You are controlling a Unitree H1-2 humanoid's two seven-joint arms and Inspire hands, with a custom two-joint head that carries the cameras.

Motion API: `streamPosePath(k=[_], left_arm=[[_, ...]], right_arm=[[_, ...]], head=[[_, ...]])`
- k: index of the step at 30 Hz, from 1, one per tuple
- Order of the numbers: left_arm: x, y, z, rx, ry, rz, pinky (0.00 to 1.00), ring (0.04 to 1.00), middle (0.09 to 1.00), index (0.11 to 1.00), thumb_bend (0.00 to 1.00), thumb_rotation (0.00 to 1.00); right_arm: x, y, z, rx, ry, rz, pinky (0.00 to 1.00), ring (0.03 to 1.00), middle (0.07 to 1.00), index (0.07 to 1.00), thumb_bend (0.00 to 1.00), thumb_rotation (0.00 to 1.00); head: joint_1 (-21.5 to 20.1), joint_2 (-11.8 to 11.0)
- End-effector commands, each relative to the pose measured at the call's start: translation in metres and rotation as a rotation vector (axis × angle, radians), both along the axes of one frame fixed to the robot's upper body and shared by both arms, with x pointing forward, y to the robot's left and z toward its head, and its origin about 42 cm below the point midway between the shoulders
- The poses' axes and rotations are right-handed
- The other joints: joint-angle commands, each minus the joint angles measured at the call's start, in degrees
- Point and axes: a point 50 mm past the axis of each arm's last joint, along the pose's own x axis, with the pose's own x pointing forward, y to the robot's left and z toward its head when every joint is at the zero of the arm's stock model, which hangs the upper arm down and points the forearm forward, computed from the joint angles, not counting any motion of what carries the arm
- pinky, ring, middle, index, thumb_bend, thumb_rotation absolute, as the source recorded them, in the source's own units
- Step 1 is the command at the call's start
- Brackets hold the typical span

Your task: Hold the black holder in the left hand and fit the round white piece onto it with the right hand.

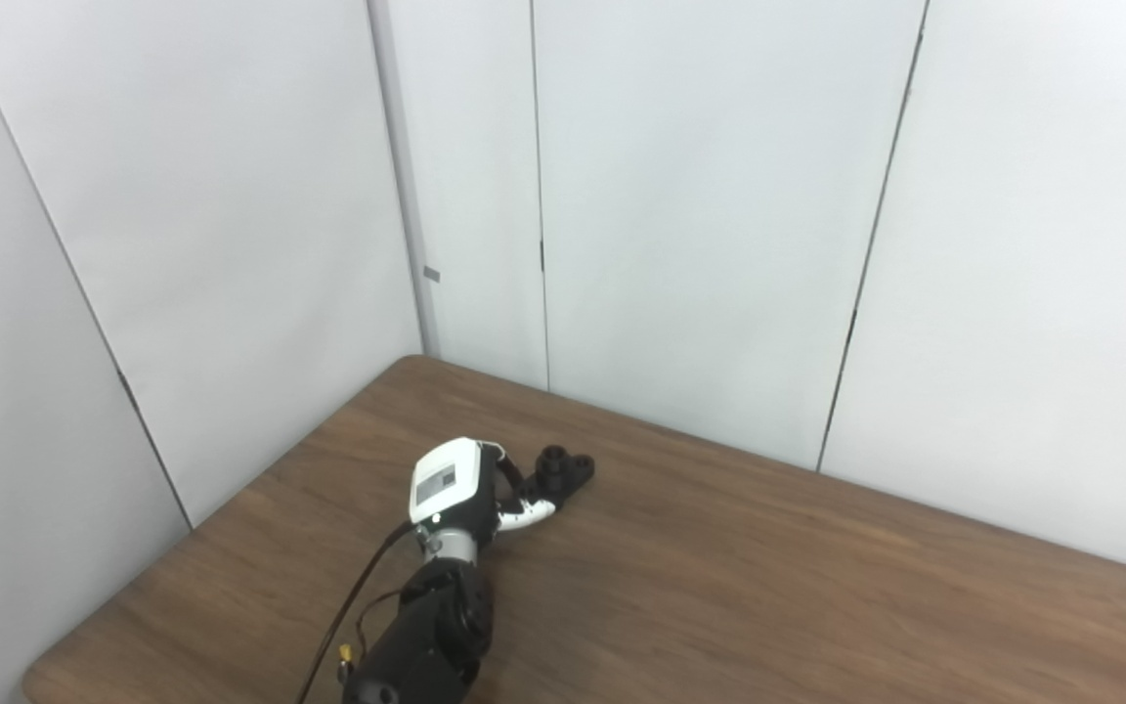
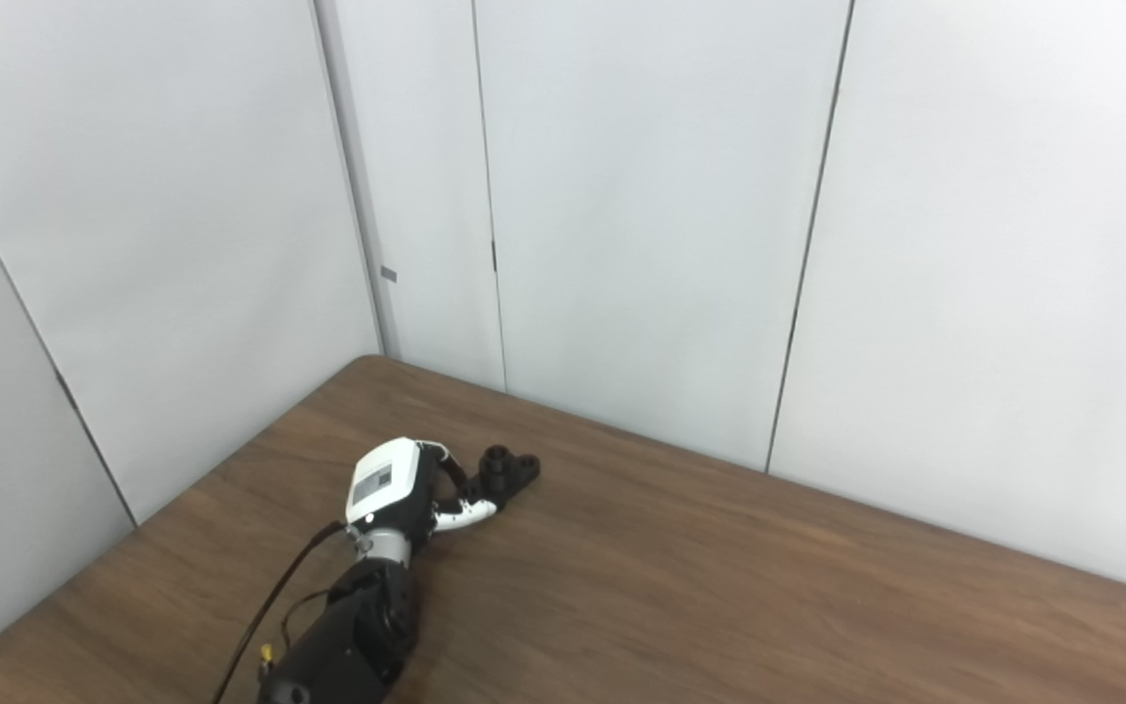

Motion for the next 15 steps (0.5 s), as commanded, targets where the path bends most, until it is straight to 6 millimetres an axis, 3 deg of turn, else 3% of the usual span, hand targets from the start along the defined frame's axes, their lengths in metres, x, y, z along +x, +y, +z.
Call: streamPosePath(k=[1, 15], left_arm=[[0.0059, -0.0029, 0.0006, 0.0, 0.025, -0.029, 1.0, 0.874, 0.814, 0.481, 0.52, 0.04], [0.0044, -0.0037, 0.0036, 0.014, 0.034, -0.055, 1.0, 0.872, 0.818, 0.481, 0.52, 0.05]], right_arm=[[-0.0007, 0.0011, 0.0121, -0.03, -0.053, 0.006, 0.61, 0.748, 0.811, 0.839, 0.37, 0.35], [-0.0014, 0.0038, 0.0129, -0.072, -0.042, 0.003, 0.59, 0.735, 0.807, 0.839, 0.36, 0.36]], head=[[-0.2, 0.0], [-1.5, 0.3]])
